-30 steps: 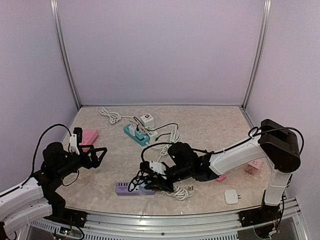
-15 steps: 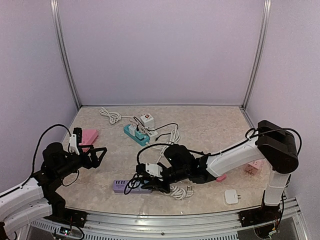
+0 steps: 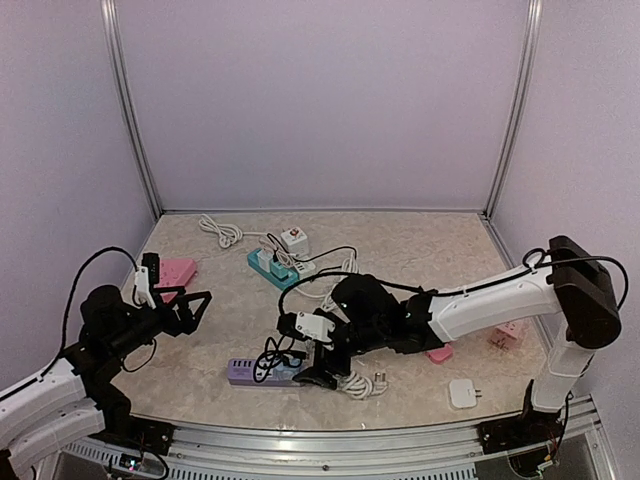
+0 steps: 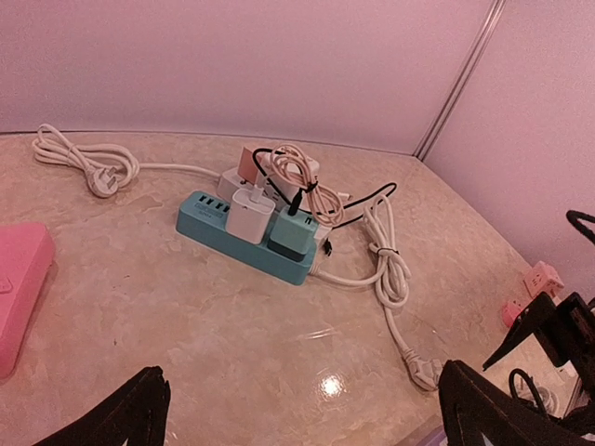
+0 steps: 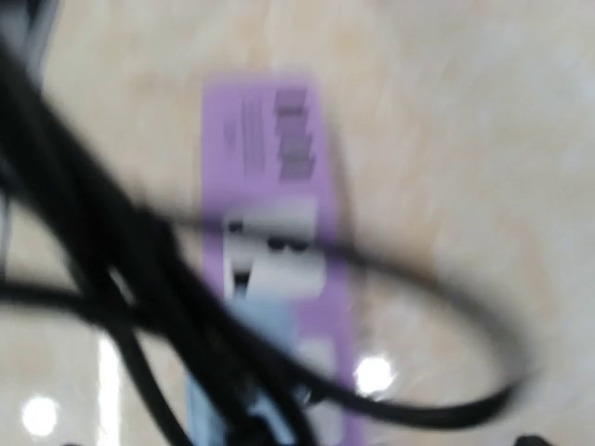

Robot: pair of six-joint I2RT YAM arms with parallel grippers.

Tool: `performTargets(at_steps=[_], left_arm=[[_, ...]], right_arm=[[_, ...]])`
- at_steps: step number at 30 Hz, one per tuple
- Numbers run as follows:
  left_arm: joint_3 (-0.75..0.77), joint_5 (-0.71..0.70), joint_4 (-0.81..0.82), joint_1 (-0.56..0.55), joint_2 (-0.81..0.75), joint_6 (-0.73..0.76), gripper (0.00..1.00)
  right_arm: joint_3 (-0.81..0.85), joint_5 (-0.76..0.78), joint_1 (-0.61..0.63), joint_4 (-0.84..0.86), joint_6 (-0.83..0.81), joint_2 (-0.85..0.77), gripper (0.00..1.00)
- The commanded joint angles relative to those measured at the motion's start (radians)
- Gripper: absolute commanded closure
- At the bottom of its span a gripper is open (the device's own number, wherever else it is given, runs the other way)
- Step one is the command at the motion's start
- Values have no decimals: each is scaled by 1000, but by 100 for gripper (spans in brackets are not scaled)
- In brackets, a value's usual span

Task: Insert the plug
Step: Insert the plug into the socket, then pick up the plug from the center of the board.

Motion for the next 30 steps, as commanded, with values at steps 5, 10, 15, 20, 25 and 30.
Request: performTargets(at_steps=[5,10,15,20,25,30], left_arm=[[-11,4,6,12,-40,9,1],[-11,4,7,12,-70,9,1],[-11,6,6,12,-101,6,1],[-11,9,5,11,-123,4,1],[-9,8,-1,11,-145,8,1],[-9,11,-1,12,-154,9,1]], right_arm=[[33,165,-44,-132,156,-265,0],[-27,519,-162,-294,455,-448,0],[-26,899,-415,-807,1044,-569,0],[-105,718,-686,-942,1071,-579,0],[-151,777,-864,-995,1081,-533,0],[-251,696,-953,-880,1071,-555,0]])
